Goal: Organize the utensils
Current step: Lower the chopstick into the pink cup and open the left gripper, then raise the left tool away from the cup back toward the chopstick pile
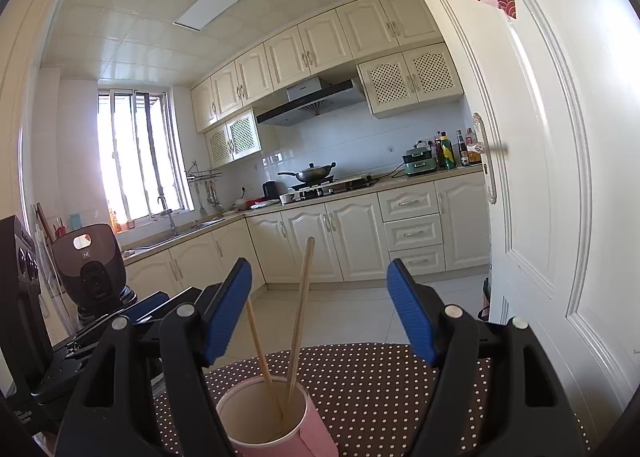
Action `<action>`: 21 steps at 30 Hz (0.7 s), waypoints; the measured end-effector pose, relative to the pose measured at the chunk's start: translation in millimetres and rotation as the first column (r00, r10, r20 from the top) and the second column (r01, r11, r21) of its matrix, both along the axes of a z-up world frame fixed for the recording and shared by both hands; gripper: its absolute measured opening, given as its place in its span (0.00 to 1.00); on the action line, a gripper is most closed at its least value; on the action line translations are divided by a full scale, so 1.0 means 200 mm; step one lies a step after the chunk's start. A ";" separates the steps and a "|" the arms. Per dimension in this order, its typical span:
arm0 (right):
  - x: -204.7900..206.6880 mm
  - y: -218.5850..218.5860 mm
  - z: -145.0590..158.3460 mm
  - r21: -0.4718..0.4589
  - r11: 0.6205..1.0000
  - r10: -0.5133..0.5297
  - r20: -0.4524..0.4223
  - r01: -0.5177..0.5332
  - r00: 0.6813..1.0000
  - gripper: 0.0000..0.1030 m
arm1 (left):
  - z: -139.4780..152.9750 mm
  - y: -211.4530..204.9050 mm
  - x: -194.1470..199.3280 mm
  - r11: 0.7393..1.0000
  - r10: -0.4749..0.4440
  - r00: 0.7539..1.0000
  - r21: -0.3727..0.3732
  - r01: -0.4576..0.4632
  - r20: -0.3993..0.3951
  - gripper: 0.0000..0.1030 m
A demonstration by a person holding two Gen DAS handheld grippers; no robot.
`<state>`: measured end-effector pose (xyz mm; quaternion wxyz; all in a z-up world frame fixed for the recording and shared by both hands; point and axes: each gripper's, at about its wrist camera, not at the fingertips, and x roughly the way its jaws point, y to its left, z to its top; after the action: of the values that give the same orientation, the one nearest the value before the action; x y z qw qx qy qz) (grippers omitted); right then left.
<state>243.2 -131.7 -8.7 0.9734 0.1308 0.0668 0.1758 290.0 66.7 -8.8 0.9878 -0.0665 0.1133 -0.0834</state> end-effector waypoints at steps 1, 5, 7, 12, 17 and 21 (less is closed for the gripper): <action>-0.01 0.00 0.00 -0.001 1.000 -0.001 -0.001 0.001 1.000 0.65 | 0.00 0.00 -0.01 1.000 0.002 1.000 0.003 -0.002 0.000 0.61; -0.05 0.00 0.00 -0.011 1.000 -0.003 -0.005 0.003 1.000 0.65 | 0.01 0.00 -0.07 1.000 0.006 1.000 0.009 -0.006 0.001 0.61; -0.08 0.00 0.00 -0.018 1.000 -0.003 -0.010 0.003 1.000 0.65 | 0.02 0.00 -0.10 1.000 0.007 1.000 0.009 -0.007 -0.001 0.61; -0.15 0.00 -0.02 -0.032 0.999 -0.004 -0.029 0.003 1.000 0.68 | 0.01 0.00 -0.16 0.999 0.008 1.000 0.031 -0.008 -0.015 0.61; -0.21 0.02 -0.06 -0.071 0.997 -0.005 -0.059 0.001 0.998 0.70 | -0.03 -0.01 -0.23 0.998 0.009 0.999 0.057 -0.007 -0.043 0.61; -0.26 0.02 -0.09 -0.088 0.996 -0.003 -0.091 -0.005 0.996 0.71 | -0.05 0.00 -0.28 0.998 -0.004 0.997 0.057 0.008 -0.074 0.61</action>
<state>192.1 -126.9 -27.6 0.9741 0.0956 0.1190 0.1669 233.4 65.9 -19.2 0.9842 -0.0408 0.1524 -0.0806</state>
